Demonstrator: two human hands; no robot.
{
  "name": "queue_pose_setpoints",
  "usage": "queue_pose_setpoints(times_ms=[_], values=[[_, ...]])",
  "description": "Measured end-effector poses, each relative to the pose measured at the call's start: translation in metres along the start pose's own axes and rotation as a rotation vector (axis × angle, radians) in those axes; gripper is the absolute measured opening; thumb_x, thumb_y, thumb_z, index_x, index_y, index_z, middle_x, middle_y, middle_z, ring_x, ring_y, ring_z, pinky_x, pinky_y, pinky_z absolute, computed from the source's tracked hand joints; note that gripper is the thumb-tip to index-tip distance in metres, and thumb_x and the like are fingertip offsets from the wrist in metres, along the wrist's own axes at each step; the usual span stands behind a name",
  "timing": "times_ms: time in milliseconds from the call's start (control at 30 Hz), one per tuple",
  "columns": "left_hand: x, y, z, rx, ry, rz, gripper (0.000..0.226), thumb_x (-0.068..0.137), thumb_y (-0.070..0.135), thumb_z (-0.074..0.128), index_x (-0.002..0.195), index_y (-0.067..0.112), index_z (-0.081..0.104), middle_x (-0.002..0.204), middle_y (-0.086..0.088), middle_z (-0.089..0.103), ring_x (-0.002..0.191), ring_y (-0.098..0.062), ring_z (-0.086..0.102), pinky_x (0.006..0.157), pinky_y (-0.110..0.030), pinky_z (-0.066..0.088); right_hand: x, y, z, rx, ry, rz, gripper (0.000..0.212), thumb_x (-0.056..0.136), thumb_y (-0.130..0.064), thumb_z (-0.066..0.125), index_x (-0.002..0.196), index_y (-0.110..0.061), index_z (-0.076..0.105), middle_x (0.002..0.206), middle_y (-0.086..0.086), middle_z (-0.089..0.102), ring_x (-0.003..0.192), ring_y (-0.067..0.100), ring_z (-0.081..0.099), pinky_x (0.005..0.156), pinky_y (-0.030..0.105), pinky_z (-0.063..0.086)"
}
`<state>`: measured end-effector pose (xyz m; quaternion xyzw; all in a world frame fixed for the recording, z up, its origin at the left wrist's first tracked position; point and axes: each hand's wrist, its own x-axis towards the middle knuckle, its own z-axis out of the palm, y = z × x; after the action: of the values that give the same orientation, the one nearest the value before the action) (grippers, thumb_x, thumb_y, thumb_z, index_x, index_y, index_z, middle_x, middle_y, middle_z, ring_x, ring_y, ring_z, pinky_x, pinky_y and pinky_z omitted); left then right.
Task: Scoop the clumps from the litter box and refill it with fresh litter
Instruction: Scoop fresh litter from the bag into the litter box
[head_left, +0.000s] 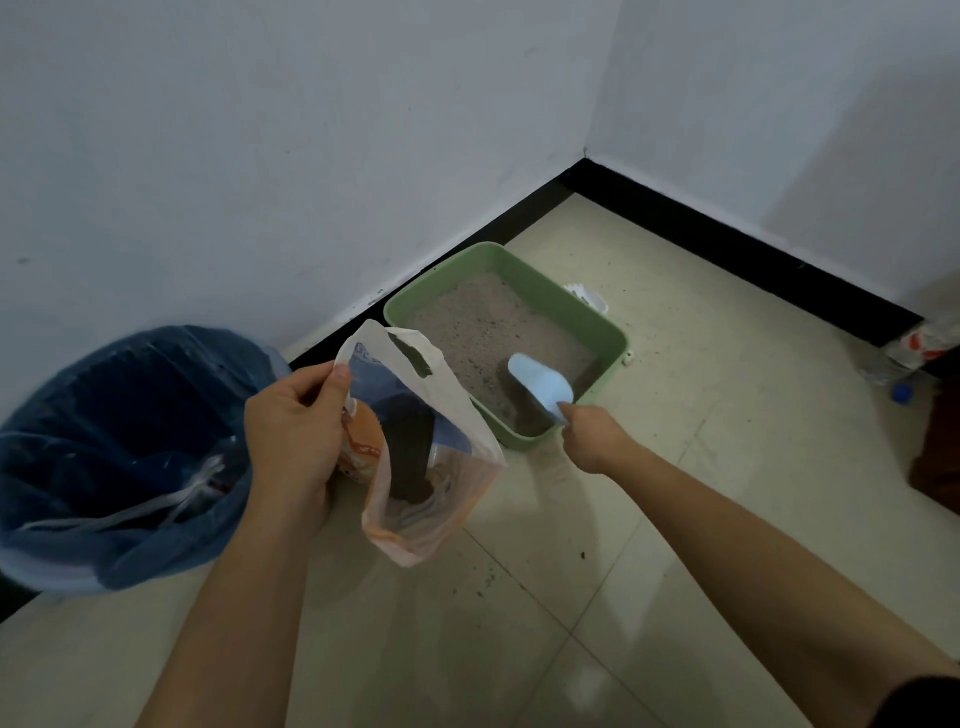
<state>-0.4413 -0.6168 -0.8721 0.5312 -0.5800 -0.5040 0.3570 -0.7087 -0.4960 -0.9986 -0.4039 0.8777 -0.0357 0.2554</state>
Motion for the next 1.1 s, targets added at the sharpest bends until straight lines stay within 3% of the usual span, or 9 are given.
queue_pose_setpoints(times_ms=[133,267,333,500,600,700,833,1000,1100], values=[[0.001,0.002,0.003,0.022,0.017,-0.005,0.029,0.097,0.026,0.058,0.123,0.017,0.066,0.086,0.022,0.057,0.071,0.009,0.055,0.05,-0.001,0.039,-0.002,0.011,0.006,0.188,0.163,-0.037,0.04,0.1,-0.014,0.044,0.14,-0.009,0.049,0.12,0.018,0.063,0.102,0.035,0.059,0.076,0.028,0.038],[0.003,0.001,0.004,0.021,0.032,-0.006,0.029,0.097,0.028,0.059,0.122,0.017,0.067,0.091,0.015,0.061,0.076,0.005,0.058,0.054,-0.005,0.041,-0.008,0.013,0.016,0.142,0.07,-0.072,0.041,0.1,-0.017,0.047,0.141,-0.013,0.049,0.129,0.015,0.062,0.11,0.03,0.059,0.087,0.03,0.043],[0.004,0.002,0.005,0.025,0.033,-0.009,0.028,0.097,0.027,0.059,0.122,0.018,0.067,0.093,0.013,0.063,0.076,0.005,0.057,0.057,-0.006,0.04,-0.014,0.012,0.016,0.219,0.136,-0.072,0.042,0.101,-0.019,0.049,0.142,-0.016,0.049,0.127,0.012,0.063,0.105,0.027,0.061,0.083,0.028,0.044],[0.004,0.004,0.002,-0.007,0.05,-0.03,0.026,0.097,0.028,0.059,0.12,0.02,0.068,0.089,0.017,0.062,0.078,0.004,0.059,0.056,-0.005,0.042,-0.053,-0.024,-0.014,0.893,0.501,-0.062,0.027,0.099,-0.037,0.055,0.12,-0.026,0.068,0.082,0.0,0.069,0.057,0.001,0.051,0.056,0.022,0.041],[0.005,0.006,-0.002,-0.053,0.064,-0.028,0.023,0.097,0.025,0.059,0.117,0.018,0.068,0.094,0.01,0.067,0.079,-0.001,0.063,0.053,-0.005,0.047,-0.092,-0.044,-0.034,1.109,0.577,-0.252,0.02,0.097,-0.029,0.059,0.112,-0.022,0.071,0.071,0.001,0.065,0.053,0.002,0.049,0.052,0.019,0.04],[0.004,0.01,-0.004,-0.117,0.097,-0.017,0.017,0.097,0.017,0.059,0.113,0.019,0.068,0.089,0.007,0.067,0.067,0.005,0.065,0.052,-0.005,0.046,-0.125,-0.053,-0.043,0.968,0.655,-0.568,0.019,0.094,-0.026,0.064,0.111,-0.02,0.069,0.074,-0.016,0.067,0.056,0.003,0.057,0.051,0.016,0.044],[0.007,0.011,-0.008,-0.166,0.134,-0.025,0.015,0.097,0.015,0.059,0.108,0.016,0.069,0.087,0.003,0.069,0.062,0.007,0.064,0.054,-0.007,0.047,-0.132,-0.044,-0.036,0.52,0.556,-0.844,0.025,0.089,-0.026,0.067,0.111,-0.017,0.072,0.084,-0.01,0.072,0.063,0.0,0.062,0.056,0.016,0.049],[0.011,0.006,-0.009,-0.134,0.123,-0.028,0.017,0.097,0.019,0.06,0.106,0.011,0.073,0.082,0.002,0.067,0.06,0.004,0.061,0.053,-0.007,0.046,-0.12,-0.061,-0.024,0.089,0.272,-0.637,0.031,0.089,-0.04,0.051,0.09,-0.018,0.072,0.07,-0.005,0.064,0.058,0.01,0.056,0.056,0.031,0.048],[0.01,0.006,-0.006,-0.104,0.12,-0.014,0.017,0.097,0.019,0.061,0.107,0.013,0.073,0.085,0.001,0.068,0.065,0.002,0.061,0.054,-0.005,0.046,-0.108,-0.098,-0.027,0.164,0.232,-0.546,0.032,0.091,-0.035,0.057,0.113,-0.016,0.069,0.092,0.001,0.071,0.077,0.012,0.065,0.07,0.024,0.052]])
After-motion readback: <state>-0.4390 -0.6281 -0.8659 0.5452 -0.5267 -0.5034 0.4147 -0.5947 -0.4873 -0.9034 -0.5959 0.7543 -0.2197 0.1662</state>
